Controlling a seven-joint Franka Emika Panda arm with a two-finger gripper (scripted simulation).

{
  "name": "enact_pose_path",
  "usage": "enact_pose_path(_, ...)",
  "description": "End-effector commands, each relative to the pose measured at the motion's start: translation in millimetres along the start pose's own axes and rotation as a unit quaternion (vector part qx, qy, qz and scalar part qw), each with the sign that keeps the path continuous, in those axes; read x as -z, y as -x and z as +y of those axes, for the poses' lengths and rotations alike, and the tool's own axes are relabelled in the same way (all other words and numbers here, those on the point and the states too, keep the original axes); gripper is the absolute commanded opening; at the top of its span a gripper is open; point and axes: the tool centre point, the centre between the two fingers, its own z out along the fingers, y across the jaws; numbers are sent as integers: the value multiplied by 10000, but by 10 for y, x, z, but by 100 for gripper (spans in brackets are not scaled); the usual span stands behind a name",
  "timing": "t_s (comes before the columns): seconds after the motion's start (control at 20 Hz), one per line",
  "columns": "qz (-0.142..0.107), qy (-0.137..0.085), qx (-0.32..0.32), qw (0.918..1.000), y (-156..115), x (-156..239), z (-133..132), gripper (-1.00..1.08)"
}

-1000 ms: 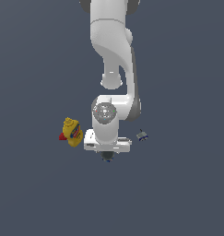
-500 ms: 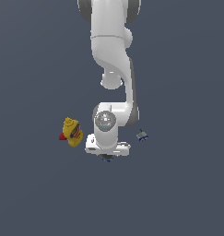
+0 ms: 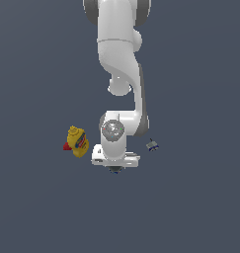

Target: Pick up a designated object from a clutter of objects.

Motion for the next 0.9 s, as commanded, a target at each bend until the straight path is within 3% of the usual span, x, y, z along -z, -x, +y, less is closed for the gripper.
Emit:
enact_pose_path(0.0,2,0,0,10000,-3,-8,0,-100)
enact_pose_path(0.45,2,0,0,10000,-13,151,-89,-100)
enact_pose_path(0.85,2,0,0,10000,-55,701,-408,-100)
